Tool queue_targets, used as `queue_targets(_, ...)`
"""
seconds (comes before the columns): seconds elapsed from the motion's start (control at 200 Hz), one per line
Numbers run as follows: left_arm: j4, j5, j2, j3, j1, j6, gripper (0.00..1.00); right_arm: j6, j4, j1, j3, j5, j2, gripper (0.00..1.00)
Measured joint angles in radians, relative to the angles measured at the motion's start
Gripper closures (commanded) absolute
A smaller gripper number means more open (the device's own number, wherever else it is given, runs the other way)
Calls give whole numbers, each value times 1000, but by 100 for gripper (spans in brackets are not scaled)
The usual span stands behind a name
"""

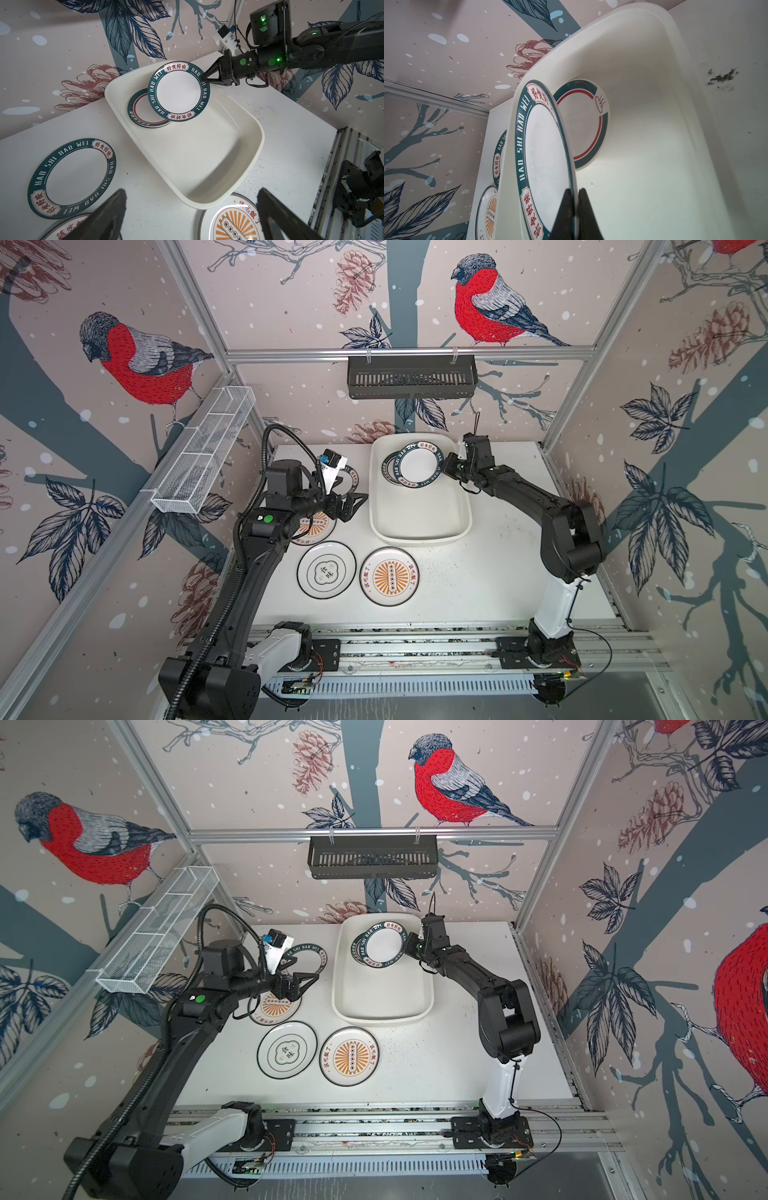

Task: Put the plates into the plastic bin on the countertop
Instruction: 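Lower the green-rimmed plate onto the plates in the bin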

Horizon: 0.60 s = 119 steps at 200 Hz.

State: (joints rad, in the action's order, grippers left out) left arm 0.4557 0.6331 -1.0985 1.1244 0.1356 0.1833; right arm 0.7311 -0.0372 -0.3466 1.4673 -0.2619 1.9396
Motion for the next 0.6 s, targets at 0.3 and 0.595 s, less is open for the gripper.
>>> queue_targets(0.3,-4,29,-15,-12,-15,-26,3,36,15,14,126,-47,167,99)
queue_targets(0.595,-4,47,-16,-13,-19,-29,3,79,37,30,153,-58,241,99)
